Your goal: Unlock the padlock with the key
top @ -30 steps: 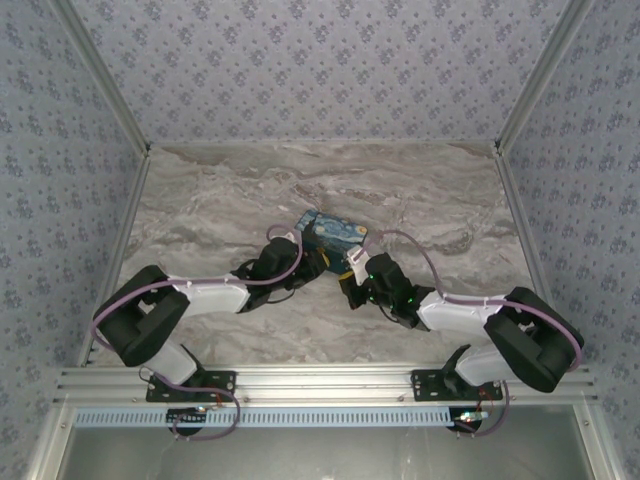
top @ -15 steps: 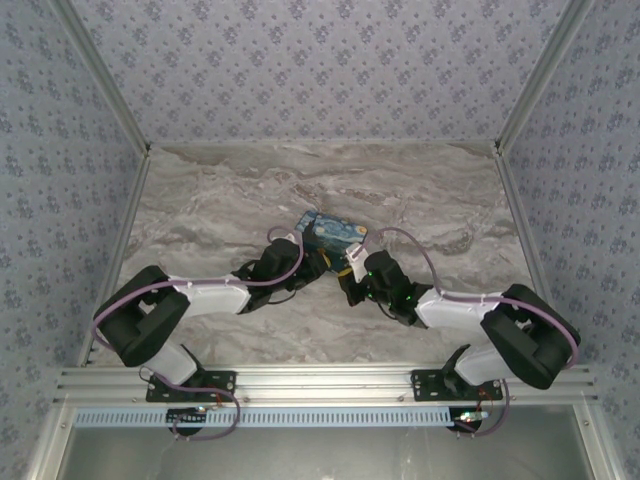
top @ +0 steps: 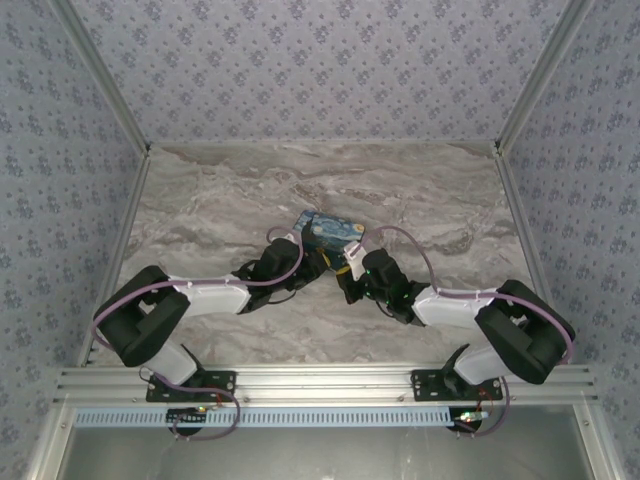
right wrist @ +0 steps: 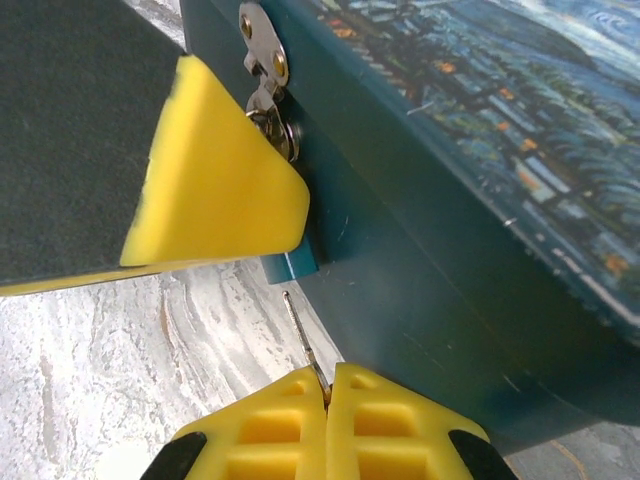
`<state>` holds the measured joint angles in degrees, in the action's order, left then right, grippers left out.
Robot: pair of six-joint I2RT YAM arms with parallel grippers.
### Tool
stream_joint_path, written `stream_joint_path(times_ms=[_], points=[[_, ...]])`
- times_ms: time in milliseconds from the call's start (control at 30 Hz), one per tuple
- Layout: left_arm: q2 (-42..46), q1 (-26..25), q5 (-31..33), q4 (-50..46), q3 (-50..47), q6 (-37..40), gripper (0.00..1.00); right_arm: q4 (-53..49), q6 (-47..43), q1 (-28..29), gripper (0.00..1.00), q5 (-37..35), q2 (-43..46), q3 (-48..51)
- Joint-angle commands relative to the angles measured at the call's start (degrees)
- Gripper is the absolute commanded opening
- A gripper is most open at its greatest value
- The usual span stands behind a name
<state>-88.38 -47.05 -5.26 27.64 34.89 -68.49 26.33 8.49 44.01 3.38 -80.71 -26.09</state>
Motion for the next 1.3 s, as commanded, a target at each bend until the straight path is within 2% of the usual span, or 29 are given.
stream_joint_path(times_ms=[0, 567, 1267], points=[[1.7, -0.6, 0.2, 2.6, 2.0, -0.7, 0.19, 1.8, -0.4, -0.6, 0.0, -0.8, -0.5, -1.5], [1.5, -0.9, 0.1, 3.0, 2.3, -1.0, 0.18, 2.3, -1.0, -0.8, 0.0, 0.0, -2.3, -2.7], [1.8, -1.1, -0.5, 4.4, 2.5, -3.6, 0.15, 8.1, 0.0, -2.7, 0.0, 2.8, -1.7, -2.0]])
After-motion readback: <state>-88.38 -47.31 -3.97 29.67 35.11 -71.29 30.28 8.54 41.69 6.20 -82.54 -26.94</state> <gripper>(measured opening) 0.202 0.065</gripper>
